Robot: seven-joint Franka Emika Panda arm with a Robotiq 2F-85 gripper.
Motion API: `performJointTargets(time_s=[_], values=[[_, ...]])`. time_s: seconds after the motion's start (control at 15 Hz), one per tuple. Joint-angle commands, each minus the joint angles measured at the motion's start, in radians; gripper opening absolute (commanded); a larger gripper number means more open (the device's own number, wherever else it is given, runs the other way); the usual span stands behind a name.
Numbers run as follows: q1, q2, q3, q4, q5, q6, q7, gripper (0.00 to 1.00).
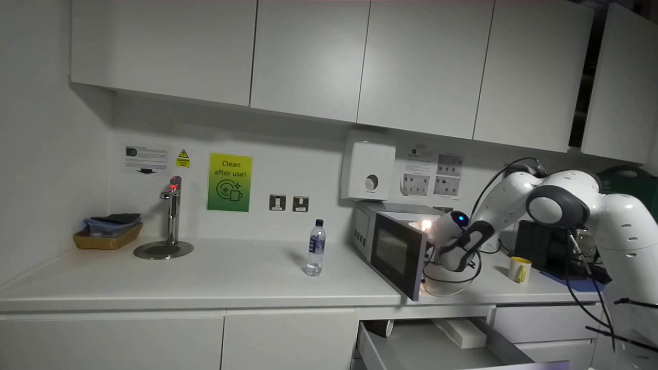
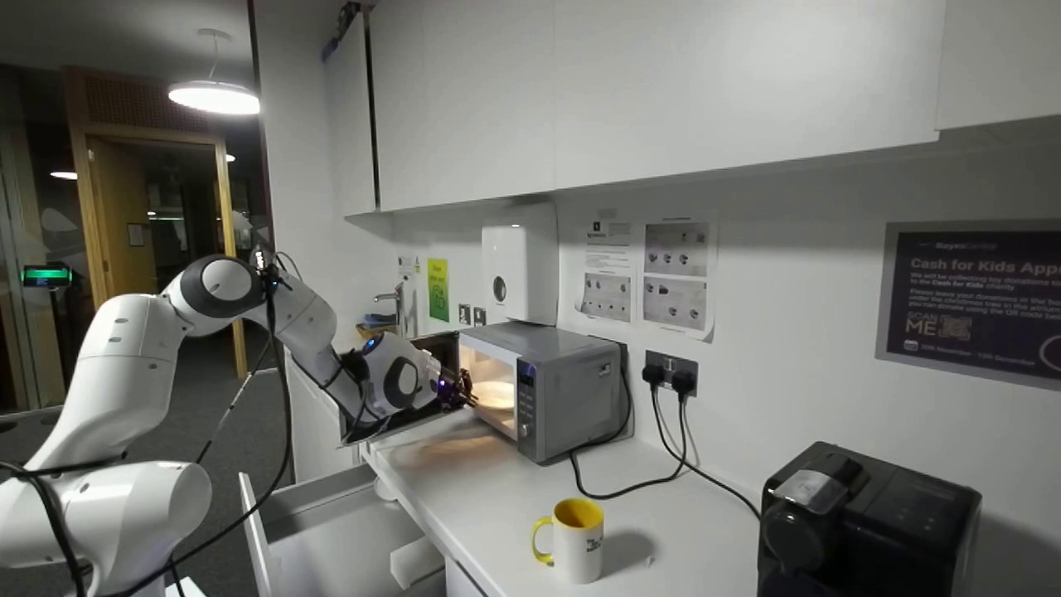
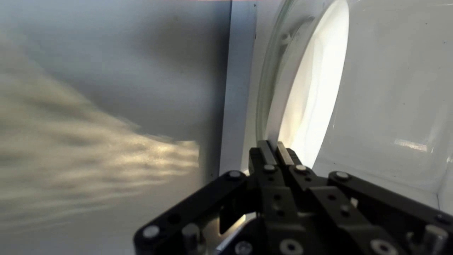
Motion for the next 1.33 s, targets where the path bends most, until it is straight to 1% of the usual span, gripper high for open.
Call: performJointTargets(time_s=[0.0,0.8,0.87,0.93,1.0,1.07,1.13,1.2,1.27], values=[[0.103,-0.070,-0.098,-0.064,-0.015,-0.024,-0.039,0.01],[0.405,-0.059,-0.386,-0.172,-0.002,-0.021,-0.023,0.01],[0.417,-0.072,-0.365,-0.190,0.158,-0.016,-0.172,0.01],[0.435,-0.074,-0.374,-0.199,0.199,-0.014,-0.189,0.01],[0.468,-0.060,-0.423,-0.205,0.126,-0.018,-0.103,0.01],[0.488,-0.062,-0.434,-0.214,0.147,-0.017,-0.122,0.01],[0.499,-0.072,-0.414,-0.226,0.285,-0.012,-0.249,0.01],[0.532,-0.062,-0.464,-0.234,0.191,-0.015,-0.139,0.01],[0.536,-0.072,-0.436,-0.239,0.340,-0.013,-0.278,0.01]])
